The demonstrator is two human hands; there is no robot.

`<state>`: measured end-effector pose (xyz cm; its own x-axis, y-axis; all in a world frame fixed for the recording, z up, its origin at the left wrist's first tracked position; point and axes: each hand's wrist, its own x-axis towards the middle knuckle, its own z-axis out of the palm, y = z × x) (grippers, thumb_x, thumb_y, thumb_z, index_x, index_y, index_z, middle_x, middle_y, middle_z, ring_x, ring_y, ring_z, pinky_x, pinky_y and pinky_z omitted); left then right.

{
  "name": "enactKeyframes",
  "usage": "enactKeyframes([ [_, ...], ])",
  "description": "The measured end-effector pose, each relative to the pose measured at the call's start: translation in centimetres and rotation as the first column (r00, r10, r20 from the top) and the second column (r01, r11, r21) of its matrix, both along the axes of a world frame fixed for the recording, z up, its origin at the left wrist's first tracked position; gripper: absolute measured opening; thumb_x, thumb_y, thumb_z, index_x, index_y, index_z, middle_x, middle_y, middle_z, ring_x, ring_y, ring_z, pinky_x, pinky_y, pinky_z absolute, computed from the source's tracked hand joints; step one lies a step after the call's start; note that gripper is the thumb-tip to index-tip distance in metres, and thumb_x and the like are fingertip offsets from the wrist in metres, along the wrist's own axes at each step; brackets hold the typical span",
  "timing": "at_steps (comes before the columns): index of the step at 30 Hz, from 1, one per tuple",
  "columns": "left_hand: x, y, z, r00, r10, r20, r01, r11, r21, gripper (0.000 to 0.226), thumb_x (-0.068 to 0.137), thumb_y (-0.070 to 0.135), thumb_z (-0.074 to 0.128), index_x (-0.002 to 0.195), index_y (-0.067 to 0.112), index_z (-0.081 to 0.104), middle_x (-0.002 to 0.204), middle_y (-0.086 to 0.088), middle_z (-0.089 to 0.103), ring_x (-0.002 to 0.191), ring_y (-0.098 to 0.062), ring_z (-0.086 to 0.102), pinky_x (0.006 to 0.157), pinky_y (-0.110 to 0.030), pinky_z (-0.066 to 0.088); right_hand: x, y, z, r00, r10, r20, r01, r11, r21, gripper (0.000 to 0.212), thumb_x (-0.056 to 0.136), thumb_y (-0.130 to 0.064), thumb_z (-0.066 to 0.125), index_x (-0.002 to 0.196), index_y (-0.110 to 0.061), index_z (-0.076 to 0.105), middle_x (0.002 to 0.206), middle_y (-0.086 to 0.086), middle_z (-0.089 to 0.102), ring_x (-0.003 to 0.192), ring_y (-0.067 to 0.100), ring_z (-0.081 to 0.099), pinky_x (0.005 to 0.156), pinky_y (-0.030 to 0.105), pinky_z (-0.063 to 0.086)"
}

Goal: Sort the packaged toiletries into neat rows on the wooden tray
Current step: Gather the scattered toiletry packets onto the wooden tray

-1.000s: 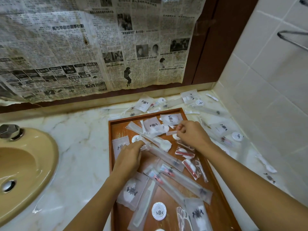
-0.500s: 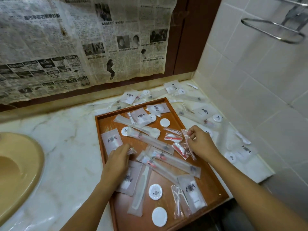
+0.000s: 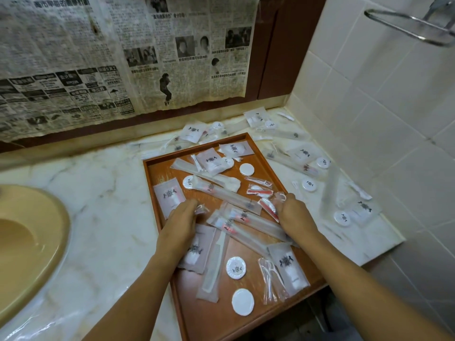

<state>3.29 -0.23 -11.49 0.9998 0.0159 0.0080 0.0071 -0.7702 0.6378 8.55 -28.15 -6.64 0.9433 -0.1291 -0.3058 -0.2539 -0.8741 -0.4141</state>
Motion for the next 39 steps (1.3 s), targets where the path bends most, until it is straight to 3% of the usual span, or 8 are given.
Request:
enactKeyframes([
  [5,0.0,0.2,0.0,1.000,-0.009,0.011,0.009,1.000,-0.001,0.021,0.098,0.032,0.025,0.091,0.033,0.045,0.093,0.011,0.056,0.087,-0.010,0.053,0.079,-0.040,0.051,-0.2,0.6,0.2,0.999,-0.038,-0.006,0.037,0.994,-0.106,0.035,0.098,-0.032,0.051,0.123,-0.007,0.051,0.115,0.017,0.063,0.100,0.032,0.064,0.085,0.039,0.052],
  [13,0.1,0.1,-0.3,1.000,0.005,0.028,-0.005,1.000,0.005,0.018,0.103,0.024,0.039,0.088,0.034,0.041,0.088,0.009,0.053,0.081,-0.009,0.050,0.071,-0.035,0.048,-0.2,0.2,0.4,0.998,-0.055,0.012,0.056,0.991,-0.124,0.025,0.098,-0.021,0.053,0.116,-0.005,0.057,0.111,0.018,0.066,0.095,0.032,0.067,0.074,0.035,0.054],
  [16,0.2,0.0,-0.4,1.000,0.006,0.019,-0.006,1.000,0.008,0.016,0.102,0.027,0.044,0.088,0.035,0.040,0.089,0.011,0.054,0.081,-0.008,0.051,0.069,-0.028,0.044,-0.6,-0.1,0.3,0.999,-0.028,0.022,0.031,0.985,-0.167,0.024,0.095,-0.024,0.060,0.113,-0.008,0.060,0.107,0.014,0.068,0.089,0.028,0.068,0.065,0.029,0.050],
  [21,0.3,-0.2,-0.2,1.000,0.026,0.005,-0.027,0.999,0.025,0.015,0.100,0.028,0.048,0.088,0.033,0.041,0.090,0.009,0.055,0.082,-0.009,0.052,0.073,-0.031,0.047,-0.6,-0.4,0.2,0.999,-0.025,0.044,0.033,0.984,-0.174,0.025,0.092,-0.029,0.063,0.108,-0.010,0.062,0.101,0.012,0.070,0.084,0.026,0.068,0.062,0.027,0.048],
  [26,-0.2,-0.8,0.4,0.998,0.049,0.036,-0.049,0.999,-0.001,0.017,0.102,0.027,0.044,0.087,0.033,0.044,0.090,0.014,0.056,0.083,-0.005,0.054,0.078,-0.030,0.050,0.1,-1.0,-0.1,0.996,-0.067,0.058,0.072,0.993,-0.090,0.020,0.095,-0.031,0.058,0.094,-0.011,0.062,0.092,0.011,0.070,0.073,0.022,0.067,0.064,0.031,0.057],
  [30,1.5,-2.5,2.4,0.993,0.008,0.120,-0.006,1.000,-0.019,0.008,0.101,0.026,0.042,0.100,0.030,0.050,0.103,0.011,0.057,0.091,-0.008,0.054,0.082,-0.026,0.050,1.2,-1.7,0.3,0.988,-0.069,0.137,0.074,0.997,-0.035,0.022,0.100,-0.031,0.048,0.087,-0.013,0.055,0.087,0.008,0.067,0.066,0.016,0.054,0.055,0.026,0.039],
  [35,6.1,-6.8,5.2,0.979,-0.108,0.172,0.082,0.985,0.151,0.017,0.103,0.032,0.039,0.107,0.020,0.051,0.108,0.002,0.048,0.096,-0.015,0.046,0.079,-0.030,0.045,2.8,-2.0,1.4,0.984,-0.033,0.175,0.023,0.998,0.060,0.029,0.103,-0.034,0.037,0.103,-0.010,0.054,0.088,0.001,0.053,0.077,0.018,0.054,0.064,0.028,0.040],
  [39,9.1,-10.0,5.9,0.969,-0.220,0.108,0.181,0.940,0.289,0.023,0.104,0.029,0.033,0.115,0.020,0.051,0.118,-0.002,0.053,0.102,-0.019,0.047,0.086,-0.033,0.042,3.5,-2.5,1.6,0.988,-0.075,0.137,0.035,0.961,0.274,0.030,0.106,-0.030,0.030,0.101,-0.007,0.049,0.086,0.004,0.059,0.076,0.019,0.058,0.057,0.026,0.041],
])
